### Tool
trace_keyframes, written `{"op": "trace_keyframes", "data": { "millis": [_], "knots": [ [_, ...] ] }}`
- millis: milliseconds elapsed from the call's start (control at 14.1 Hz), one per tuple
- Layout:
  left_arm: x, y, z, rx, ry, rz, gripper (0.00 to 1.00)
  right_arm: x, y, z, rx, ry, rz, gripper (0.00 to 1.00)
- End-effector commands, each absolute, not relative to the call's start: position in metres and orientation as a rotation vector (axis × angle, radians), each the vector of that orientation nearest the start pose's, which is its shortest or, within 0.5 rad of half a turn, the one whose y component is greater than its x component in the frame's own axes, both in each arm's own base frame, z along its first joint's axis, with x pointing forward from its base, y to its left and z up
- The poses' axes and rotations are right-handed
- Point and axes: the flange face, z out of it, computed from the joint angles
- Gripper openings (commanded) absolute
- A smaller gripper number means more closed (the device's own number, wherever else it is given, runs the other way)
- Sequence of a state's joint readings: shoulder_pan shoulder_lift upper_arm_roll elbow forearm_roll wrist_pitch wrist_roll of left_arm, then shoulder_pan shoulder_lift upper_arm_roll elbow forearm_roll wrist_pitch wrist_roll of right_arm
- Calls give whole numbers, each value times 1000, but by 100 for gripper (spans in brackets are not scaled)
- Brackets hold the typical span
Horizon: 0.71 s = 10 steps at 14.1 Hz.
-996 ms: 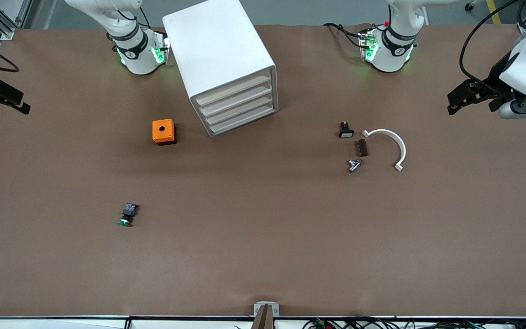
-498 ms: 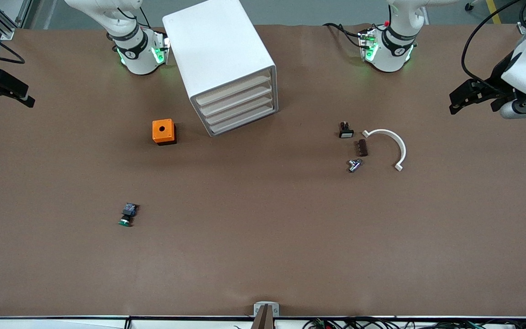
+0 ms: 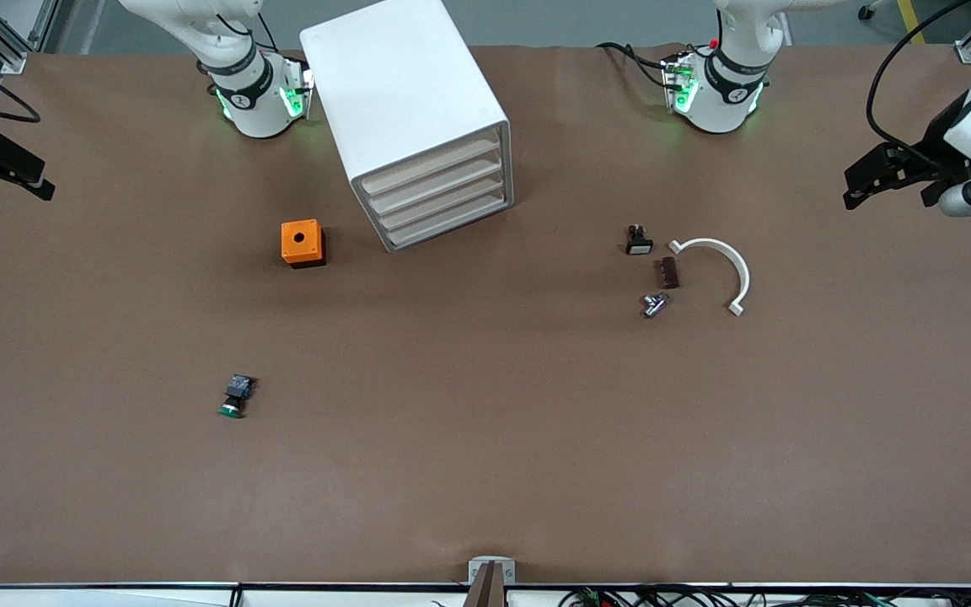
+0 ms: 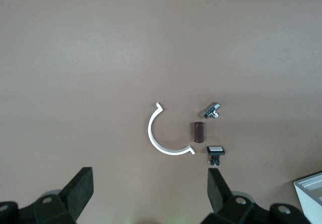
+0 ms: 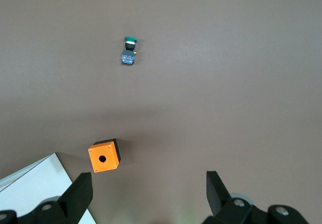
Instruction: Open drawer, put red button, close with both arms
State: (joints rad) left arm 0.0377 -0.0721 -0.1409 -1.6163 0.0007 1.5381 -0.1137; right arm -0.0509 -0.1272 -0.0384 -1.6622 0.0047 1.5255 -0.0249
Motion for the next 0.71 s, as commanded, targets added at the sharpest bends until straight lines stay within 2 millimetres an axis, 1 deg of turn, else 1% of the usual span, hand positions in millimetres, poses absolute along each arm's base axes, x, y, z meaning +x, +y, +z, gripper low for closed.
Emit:
{"op": "trace_keyframes", "data": {
  "millis": [0, 285, 640],
  "knots": [
    [524, -57, 650, -3122, -1, 0, 100, 502, -49, 647, -3131, 95, 4, 100],
    [526, -56, 649, -3117, -7, -1, 100, 500, -47, 649, -3130, 93, 6, 100],
    [526, -59, 647, -3116, 3, 6, 100, 500, -38, 654, -3123, 66, -21, 100]
  ]
}}
